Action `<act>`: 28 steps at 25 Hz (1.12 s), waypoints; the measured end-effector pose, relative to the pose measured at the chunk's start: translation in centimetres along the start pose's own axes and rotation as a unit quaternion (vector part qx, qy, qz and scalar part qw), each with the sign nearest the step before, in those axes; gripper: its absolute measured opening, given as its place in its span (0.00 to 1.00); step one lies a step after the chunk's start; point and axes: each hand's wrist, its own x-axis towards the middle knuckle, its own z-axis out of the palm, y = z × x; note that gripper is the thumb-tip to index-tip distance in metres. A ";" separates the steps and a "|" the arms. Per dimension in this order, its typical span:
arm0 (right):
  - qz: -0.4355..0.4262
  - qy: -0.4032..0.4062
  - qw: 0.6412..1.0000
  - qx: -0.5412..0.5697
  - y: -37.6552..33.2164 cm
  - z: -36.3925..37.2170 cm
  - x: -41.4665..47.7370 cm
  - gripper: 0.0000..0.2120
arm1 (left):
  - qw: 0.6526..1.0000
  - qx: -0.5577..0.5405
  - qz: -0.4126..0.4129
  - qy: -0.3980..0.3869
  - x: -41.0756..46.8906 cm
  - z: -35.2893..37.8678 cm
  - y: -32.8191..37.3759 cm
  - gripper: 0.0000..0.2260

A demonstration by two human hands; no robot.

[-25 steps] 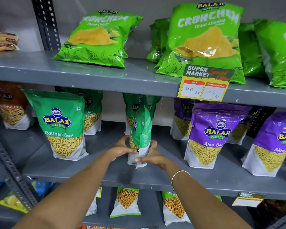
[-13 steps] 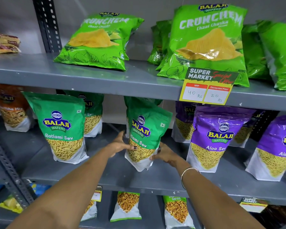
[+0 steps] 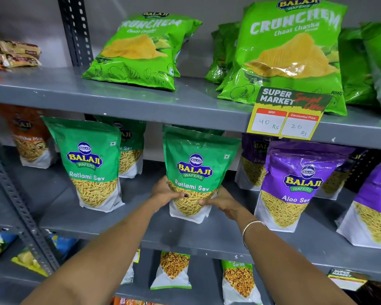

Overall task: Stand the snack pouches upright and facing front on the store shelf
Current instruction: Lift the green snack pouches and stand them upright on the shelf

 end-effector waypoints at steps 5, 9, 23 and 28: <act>-0.007 0.032 0.999 0.030 1.1 0.0 1.0 0.44 | 0.998 0.002 -0.010 0.056 -0.5 0.8 -0.2 0.29; -0.007 0.028 1.000 0.011 0.1 -0.2 -0.3 0.35 | 0.998 -0.013 -0.012 0.052 -0.9 1.3 -0.2 0.31; 0.235 -0.008 0.919 -0.315 -5.1 5.3 -3.3 0.09 | 0.966 0.134 -0.142 -0.167 -3.4 -12.2 -5.3 0.09; 0.219 0.008 0.935 -0.279 -7.7 17.7 -0.6 0.14 | 0.973 0.105 -0.177 -0.108 -1.7 -22.8 -11.3 0.08</act>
